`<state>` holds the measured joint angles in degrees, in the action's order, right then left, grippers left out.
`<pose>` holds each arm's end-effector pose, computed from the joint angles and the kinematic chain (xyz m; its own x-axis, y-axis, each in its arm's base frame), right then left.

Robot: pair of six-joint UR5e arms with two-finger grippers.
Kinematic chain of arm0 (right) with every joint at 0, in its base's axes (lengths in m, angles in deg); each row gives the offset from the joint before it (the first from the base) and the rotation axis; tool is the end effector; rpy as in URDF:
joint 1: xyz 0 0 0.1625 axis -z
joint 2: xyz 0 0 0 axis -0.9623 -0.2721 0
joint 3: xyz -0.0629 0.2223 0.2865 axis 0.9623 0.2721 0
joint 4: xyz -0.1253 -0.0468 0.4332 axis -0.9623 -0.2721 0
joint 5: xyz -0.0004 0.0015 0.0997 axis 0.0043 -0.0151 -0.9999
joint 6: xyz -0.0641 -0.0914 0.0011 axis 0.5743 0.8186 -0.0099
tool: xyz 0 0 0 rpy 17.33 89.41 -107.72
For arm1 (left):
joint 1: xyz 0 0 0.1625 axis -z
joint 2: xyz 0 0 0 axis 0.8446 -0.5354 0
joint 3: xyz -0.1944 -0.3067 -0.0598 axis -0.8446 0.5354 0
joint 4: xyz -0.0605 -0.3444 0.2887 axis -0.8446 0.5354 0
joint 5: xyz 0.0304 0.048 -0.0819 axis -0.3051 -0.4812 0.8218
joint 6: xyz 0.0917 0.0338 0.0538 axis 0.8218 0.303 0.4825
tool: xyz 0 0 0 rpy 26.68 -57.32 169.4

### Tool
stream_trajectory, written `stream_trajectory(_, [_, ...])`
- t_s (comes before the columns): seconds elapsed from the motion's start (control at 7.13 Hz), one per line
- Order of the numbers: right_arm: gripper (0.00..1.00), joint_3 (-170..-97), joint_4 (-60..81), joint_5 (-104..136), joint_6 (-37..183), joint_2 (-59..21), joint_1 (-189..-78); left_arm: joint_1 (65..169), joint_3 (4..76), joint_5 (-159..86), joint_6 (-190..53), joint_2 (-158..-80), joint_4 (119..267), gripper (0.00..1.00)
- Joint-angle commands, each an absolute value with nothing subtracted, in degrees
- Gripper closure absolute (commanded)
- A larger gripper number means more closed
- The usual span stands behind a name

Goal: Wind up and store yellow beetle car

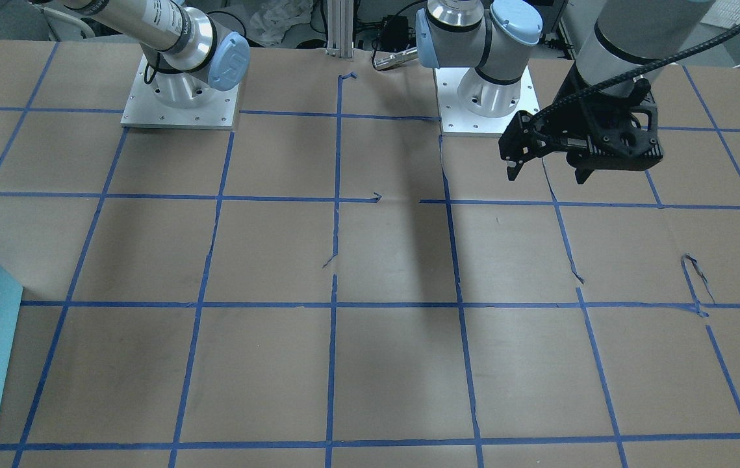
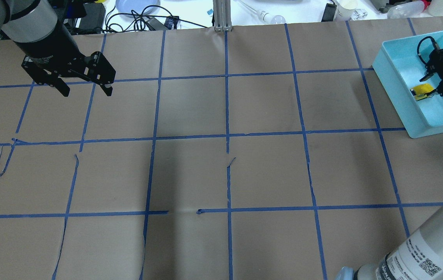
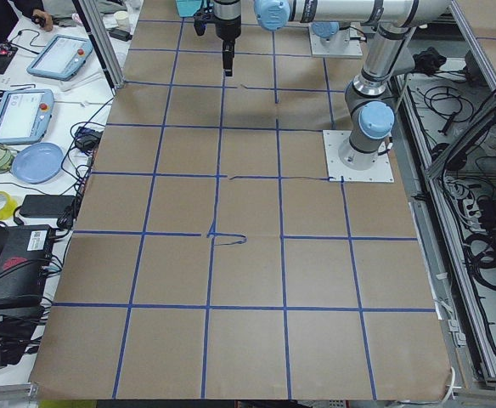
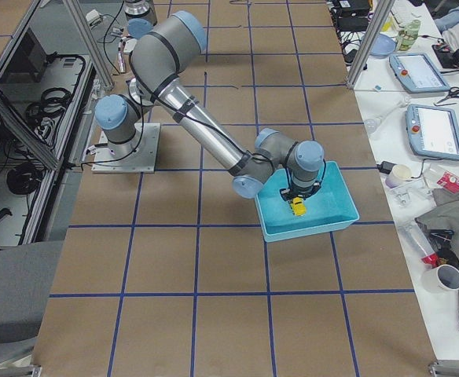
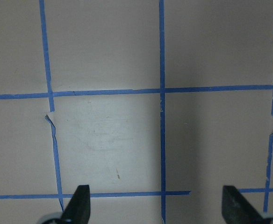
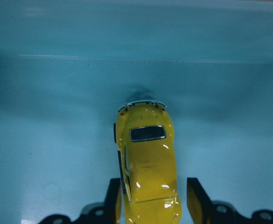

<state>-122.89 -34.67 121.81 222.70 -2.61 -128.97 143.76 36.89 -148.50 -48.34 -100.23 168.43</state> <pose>-0.2854 -0.6599 0.1458 0.1381 -0.9816 0.1319 -0.9880 -0.1459 -0.0514 -0.0955 -0.5448 0.4260 -0.9996 0.0261 -0.0097 0.0259 0.9995 0.0152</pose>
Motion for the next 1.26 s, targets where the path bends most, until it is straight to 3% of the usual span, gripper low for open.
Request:
stream_trajectory(0.0, [0.0,-123.12,-33.47,121.87,210.73,-6.86,-129.31,143.67,36.86,-148.83,-48.33,-100.23,168.43,0.0])
stream_trajectory(0.42, [0.0,-123.65,-23.18,121.69,173.37,-18.38,-133.41,143.67,36.86,-148.84,-48.33,-100.14,168.43,0.0])
stream_trajectory(0.7, [0.0,-123.39,-23.35,128.59,154.09,-20.16,-146.14,143.67,36.86,-148.66,-48.33,-100.14,168.34,0.0])
stream_trajectory(1.12, [0.0,-123.21,-23.35,127.68,123.71,-23.06,-152.23,143.67,36.86,-148.48,-48.33,-100.23,167.99,0.0])
